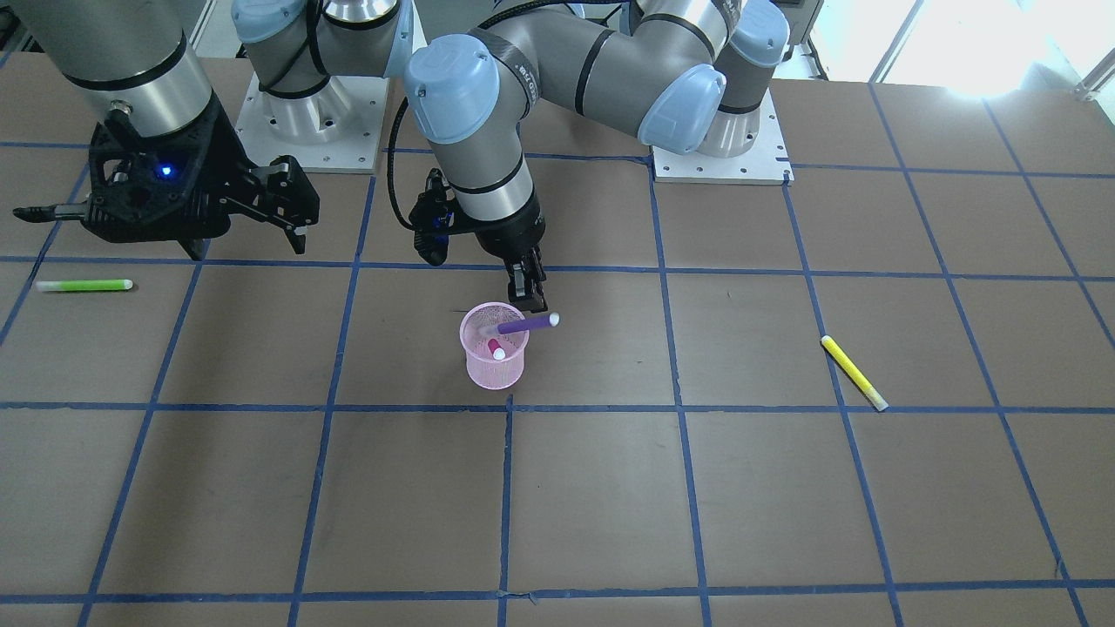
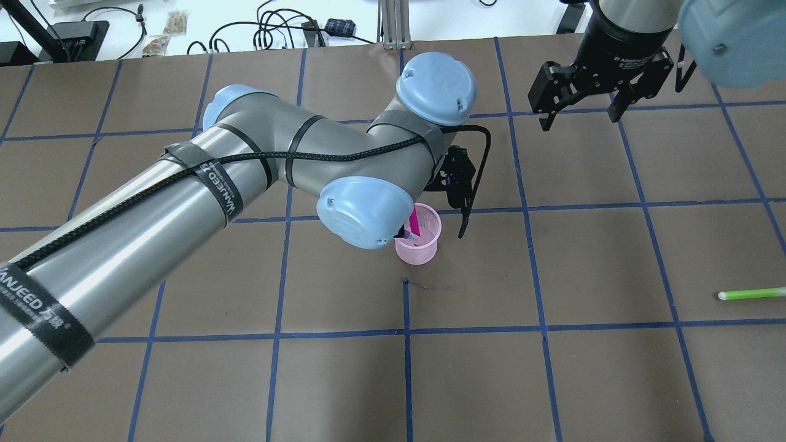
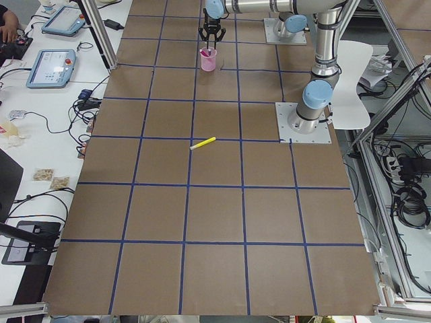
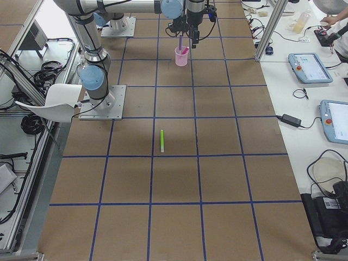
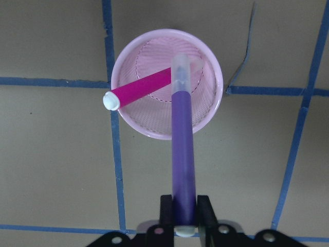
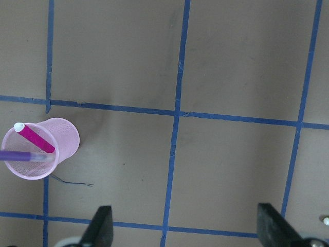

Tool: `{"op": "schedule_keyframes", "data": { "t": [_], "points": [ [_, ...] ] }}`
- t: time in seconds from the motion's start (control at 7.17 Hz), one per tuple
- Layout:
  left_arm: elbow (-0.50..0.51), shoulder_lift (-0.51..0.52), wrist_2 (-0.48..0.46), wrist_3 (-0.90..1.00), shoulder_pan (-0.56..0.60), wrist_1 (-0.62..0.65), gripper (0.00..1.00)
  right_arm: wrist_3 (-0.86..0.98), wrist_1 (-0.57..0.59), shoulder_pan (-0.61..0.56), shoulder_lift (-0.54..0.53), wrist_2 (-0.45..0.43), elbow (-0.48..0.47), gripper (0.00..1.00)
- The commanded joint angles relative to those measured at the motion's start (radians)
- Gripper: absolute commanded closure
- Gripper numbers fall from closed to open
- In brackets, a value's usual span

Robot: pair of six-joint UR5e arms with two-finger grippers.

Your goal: Insert purple and pink pens into pink cup

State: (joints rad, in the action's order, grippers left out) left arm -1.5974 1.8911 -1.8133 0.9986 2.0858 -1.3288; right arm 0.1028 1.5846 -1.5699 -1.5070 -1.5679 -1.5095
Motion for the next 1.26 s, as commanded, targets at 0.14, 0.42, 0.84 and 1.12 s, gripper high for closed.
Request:
{"op": "schedule_keyframes", "data": {
  "t": [0.14,0.42,0.84,1.12],
  "points": [
    [0.011,-0.044,0.000,0.012,-0.012,0.000,0.00,0.000,0.000,0.002,0.001,-0.001,0.000,0.00],
    [0.031,-0.133,0.005,0.000,-0.082,-0.013,0.02,0.000,0.000,0.001,0.001,0.000,0.000,0.00],
    [0.030,-0.300,0.089,-0.044,-0.307,-0.093,0.02,0.000,0.000,0.001,0.001,0.002,0.000,0.00],
    [0.007,-0.366,0.143,-0.229,-0.412,-0.112,0.02,0.000,0.000,0.001,0.001,0.002,0.000,0.00]
  ]
}}
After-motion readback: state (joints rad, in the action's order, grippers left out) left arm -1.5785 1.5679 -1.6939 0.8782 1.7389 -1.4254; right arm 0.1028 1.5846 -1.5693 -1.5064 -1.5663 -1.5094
